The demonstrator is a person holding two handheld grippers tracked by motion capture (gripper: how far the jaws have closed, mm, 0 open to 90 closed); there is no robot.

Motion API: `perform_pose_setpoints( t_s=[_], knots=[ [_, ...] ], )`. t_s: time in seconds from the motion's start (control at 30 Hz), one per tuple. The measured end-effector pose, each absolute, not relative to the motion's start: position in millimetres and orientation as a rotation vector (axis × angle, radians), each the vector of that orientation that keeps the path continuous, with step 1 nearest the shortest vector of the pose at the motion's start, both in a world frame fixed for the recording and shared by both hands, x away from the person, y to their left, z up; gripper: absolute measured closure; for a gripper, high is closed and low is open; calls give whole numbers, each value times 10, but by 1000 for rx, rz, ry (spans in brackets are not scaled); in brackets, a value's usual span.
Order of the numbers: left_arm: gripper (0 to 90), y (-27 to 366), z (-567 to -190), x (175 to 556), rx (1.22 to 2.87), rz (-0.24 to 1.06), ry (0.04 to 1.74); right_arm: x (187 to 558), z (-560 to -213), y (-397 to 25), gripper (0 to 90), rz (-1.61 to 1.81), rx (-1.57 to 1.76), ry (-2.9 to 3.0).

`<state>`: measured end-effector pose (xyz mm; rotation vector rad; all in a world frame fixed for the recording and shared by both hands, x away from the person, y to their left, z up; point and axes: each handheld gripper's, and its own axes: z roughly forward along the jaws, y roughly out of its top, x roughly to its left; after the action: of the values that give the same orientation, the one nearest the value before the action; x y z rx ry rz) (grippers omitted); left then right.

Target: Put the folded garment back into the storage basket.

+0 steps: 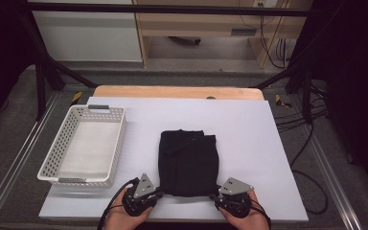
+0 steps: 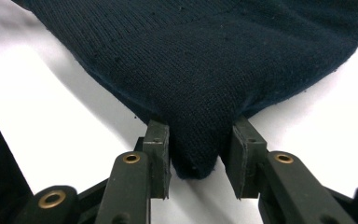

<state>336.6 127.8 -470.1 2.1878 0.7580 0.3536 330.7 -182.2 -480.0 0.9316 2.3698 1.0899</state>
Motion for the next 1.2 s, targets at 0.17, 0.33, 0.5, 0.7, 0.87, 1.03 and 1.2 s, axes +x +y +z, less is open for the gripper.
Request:
perform_pose_setpoints(
  t_s=[0.17,0.33,0.5,0.7,0.87,1.03,1.2],
  knots=[
    [797,1285,-4701,3368,2185,355,759,3313,-4812,-1815,570,1092,946,2377],
    [784,1306,-4675,3374,2163,353,768,3311,-4816,-1807,605,1086,942,2373],
    [689,1344,-4614,3385,2106,388,800,3313,-4806,-1817,663,1089,929,2378],
    [485,1401,-4504,3474,2052,440,876,3314,-4792,-1821,704,1091,919,2377],
    [230,1350,-4337,3715,1994,496,984,3310,-4780,-1846,721,1096,916,2381],
    [145,1288,-4239,4020,1989,444,1027,3303,-4787,-1848,718,1097,920,2380],
    [133,1215,-4213,4218,2021,456,1031,3304,-4792,-1849,716,1099,918,2381]
  ],
)
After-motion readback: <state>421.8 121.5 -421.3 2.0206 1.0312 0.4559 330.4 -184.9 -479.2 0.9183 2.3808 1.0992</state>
